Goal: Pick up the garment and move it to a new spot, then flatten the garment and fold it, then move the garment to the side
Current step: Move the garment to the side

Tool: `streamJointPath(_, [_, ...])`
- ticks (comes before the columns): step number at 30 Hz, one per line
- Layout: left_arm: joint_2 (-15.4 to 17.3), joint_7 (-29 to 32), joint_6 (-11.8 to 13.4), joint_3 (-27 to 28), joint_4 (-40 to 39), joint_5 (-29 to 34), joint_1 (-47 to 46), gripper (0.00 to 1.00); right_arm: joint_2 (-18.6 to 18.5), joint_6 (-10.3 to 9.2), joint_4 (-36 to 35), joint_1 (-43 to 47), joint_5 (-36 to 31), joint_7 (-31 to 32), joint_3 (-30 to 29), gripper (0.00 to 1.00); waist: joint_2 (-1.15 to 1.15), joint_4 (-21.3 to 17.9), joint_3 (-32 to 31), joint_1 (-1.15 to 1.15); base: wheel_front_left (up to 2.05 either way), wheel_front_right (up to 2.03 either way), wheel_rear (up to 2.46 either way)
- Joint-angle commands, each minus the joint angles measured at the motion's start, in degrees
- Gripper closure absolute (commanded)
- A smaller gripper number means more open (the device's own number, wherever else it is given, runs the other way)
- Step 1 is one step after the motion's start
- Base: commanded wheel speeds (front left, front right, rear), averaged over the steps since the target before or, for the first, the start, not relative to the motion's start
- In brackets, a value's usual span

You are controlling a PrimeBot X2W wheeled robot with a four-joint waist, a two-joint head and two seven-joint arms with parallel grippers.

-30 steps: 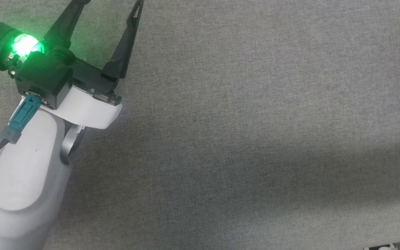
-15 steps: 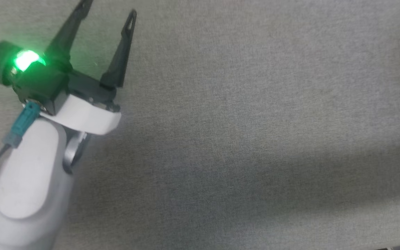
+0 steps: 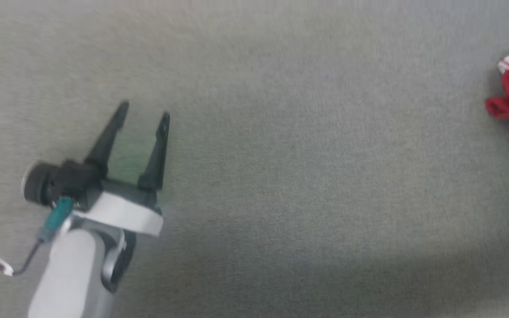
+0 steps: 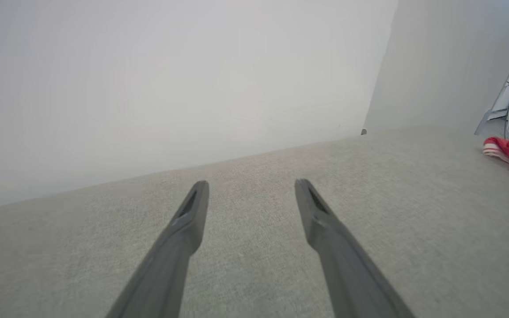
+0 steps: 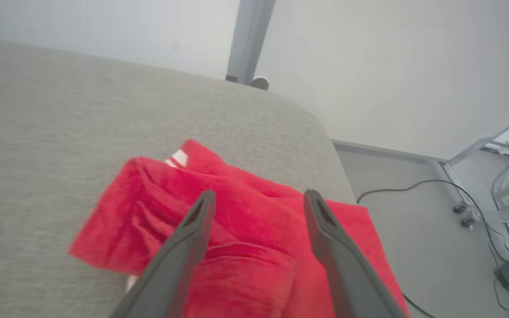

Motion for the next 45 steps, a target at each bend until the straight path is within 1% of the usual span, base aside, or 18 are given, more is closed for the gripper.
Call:
streamJointPath(1, [-0.38, -0.27, -0.07, 0.28, 0.37, 0.16, 1.35, 0.00, 0.72, -0.07, -0.59, 1.32, 0.40, -0.88, 0.78, 0.00, 0.00, 2.25, -3.78, 0.00, 0.00, 0.00, 0.00])
streamJointPath(5, [-1.95, -0.27, -0.07, 1.77, 1.73, 0.28, 5.63, 0.00, 3.95, -0.05, -2.69, 4.98, 1.53, -3.01, 3.66, 0.00, 0.00, 4.02, -8.06, 0.00, 0.00, 0.00, 0.00])
streamJointPath(9, [-2.86, -0.27, -0.07, 3.12, 3.19, -0.21, 9.28, 0.00, 6.87, -0.05, -4.19, 8.70, 2.02, -4.34, 5.49, 0.00, 0.00, 5.68, -12.21, 0.00, 0.00, 0.00, 0.00])
streamJointPath(10, [-3.16, -0.27, -0.07, 4.00, 3.78, -0.67, 11.14, 0.00, 8.10, -0.05, -4.95, 10.42, 2.21, -4.90, 5.66, 0.00, 0.00, 6.39, -14.13, 0.00, 0.00, 0.00, 0.00])
streamJointPath(13, [-3.49, -0.27, -0.07, 4.99, 4.34, -1.06, 13.70, 0.00, 10.31, -0.05, -6.61, 13.67, 2.33, -5.46, 5.22, 0.00, 0.00, 7.46, -16.94, 0.00, 0.00, 0.00, 0.00])
streamJointPath(16, [-3.58, -0.27, -0.07, 5.60, 4.53, -1.22, 15.47, 0.00, 11.37, -0.05, -8.30, 15.97, 1.61, -5.57, 4.84, 0.00, 0.00, 8.01, -18.53, 0.00, 0.00, 0.00, 0.00])
streamJointPath(20, [-4.11, -0.27, -0.07, 6.94, 4.04, -1.18, 18.83, 0.00, 13.10, -0.05, -13.83, 21.22, -1.17, -5.58, 2.76, 0.00, 0.00, 8.69, -21.06, 0.00, 0.00, 0.00, 0.00])
streamJointPath(23, [-4.03, -0.27, -0.07, 7.73, 3.97, -1.53, 21.20, 0.00, 14.38, -0.05, -17.67, 24.59, -2.48, -5.59, 1.34, 0.00, 0.00, 8.51, -22.42, 0.00, 0.00, 0.00, 0.00])
streamJointPath(26, [-4.61, -0.27, -0.07, 8.67, 3.61, -1.74, 22.87, 0.00, 15.64, -0.05, -21.01, 27.68, -3.28, -5.60, -1.01, 0.00, 0.00, 8.30, -23.17, 0.00, 0.00, 0.00, 0.00])
streamJointPath(30, [-5.09, -0.27, -0.07, 8.75, 3.06, -1.91, 24.48, 0.00, 16.69, -0.05, -25.45, 32.00, -4.71, -5.61, -3.72, 0.00, 0.00, 8.48, -24.03, 0.00, 0.00, 0.00, 0.00])
streamJointPath(35, [-4.92, -0.27, -0.07, 9.01, 1.04, -2.30, 26.27, 0.00, 17.67, -0.04, -30.40, 37.35, -5.81, -5.61, -6.76, 0.00, 0.00, 8.84, -24.89, 0.00, 0.00, 0.00, 0.00])
streamJointPath(39, [-4.64, -0.27, -0.07, 9.62, -1.35, -2.47, 28.16, 0.00, 18.57, -0.04, -33.81, 40.41, -6.55, -5.62, -8.55, 0.00, 0.00, 8.87, -25.33, 0.00, 0.00, 0.00, 0.00])
streamJointPath(45, [-4.54, -0.27, -0.07, 9.64, -3.22, -2.65, 30.30, 0.00, 20.91, -0.04, -38.90, 44.31, -7.70, -4.96, -11.92, 0.00, 0.00, 9.31, -25.66, 0.00, 0.00, 0.00, 0.00])
